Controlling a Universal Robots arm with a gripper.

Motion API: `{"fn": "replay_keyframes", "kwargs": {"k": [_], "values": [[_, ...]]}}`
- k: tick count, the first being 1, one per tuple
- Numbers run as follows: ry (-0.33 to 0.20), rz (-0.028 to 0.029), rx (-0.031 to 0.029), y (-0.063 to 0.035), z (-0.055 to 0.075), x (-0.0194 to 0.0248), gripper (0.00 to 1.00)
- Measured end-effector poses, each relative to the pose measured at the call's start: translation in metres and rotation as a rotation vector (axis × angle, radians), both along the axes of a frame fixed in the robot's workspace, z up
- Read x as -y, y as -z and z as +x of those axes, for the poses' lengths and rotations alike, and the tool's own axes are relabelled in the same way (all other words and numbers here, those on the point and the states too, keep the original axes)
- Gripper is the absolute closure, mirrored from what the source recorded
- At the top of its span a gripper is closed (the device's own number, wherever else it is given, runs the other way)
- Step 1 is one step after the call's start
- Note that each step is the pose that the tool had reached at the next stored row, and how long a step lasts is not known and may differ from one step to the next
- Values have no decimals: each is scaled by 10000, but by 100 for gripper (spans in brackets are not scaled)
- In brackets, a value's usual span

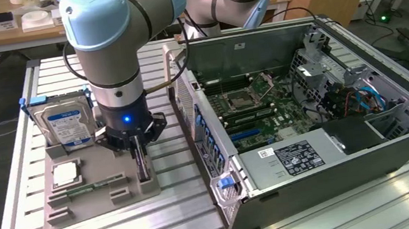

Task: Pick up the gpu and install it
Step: 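Pick up the gpu and move the gpu toward the slot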

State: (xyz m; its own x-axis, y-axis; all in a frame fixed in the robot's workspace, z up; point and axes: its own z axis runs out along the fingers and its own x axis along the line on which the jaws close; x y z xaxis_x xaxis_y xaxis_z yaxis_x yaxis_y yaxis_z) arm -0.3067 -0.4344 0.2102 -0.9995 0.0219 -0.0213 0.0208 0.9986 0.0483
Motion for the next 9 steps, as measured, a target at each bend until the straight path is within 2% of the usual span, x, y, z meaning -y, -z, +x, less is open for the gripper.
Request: {"fn": "replay_keyframes", "kwargs": {"k": [9], "values": [[0, 10, -2, -108, -1, 1, 72]]}}
